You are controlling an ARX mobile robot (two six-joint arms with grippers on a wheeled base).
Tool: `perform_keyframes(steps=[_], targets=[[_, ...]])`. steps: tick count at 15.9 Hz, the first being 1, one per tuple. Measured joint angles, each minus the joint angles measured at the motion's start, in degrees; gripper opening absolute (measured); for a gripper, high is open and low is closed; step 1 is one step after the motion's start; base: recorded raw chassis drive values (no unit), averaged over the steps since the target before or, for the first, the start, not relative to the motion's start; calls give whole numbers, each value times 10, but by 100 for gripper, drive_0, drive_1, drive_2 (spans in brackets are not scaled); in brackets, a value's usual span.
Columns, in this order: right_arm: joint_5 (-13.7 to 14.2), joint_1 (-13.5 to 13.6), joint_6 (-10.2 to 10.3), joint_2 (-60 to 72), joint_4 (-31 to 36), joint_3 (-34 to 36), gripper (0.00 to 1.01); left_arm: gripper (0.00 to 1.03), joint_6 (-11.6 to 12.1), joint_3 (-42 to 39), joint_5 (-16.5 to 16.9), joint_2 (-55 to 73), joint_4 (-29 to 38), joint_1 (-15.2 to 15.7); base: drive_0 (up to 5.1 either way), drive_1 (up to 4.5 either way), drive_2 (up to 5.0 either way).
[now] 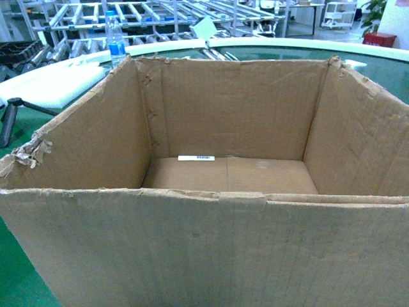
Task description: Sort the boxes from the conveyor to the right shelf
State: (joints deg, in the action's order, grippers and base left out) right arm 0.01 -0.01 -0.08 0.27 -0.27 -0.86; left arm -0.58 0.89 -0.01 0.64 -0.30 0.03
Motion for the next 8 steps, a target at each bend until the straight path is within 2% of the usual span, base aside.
perform_keyframes(steps=[8], targets=[[0, 0, 0, 0, 0, 0, 98, 98, 0, 0, 0, 0, 0, 0, 0, 0, 0]])
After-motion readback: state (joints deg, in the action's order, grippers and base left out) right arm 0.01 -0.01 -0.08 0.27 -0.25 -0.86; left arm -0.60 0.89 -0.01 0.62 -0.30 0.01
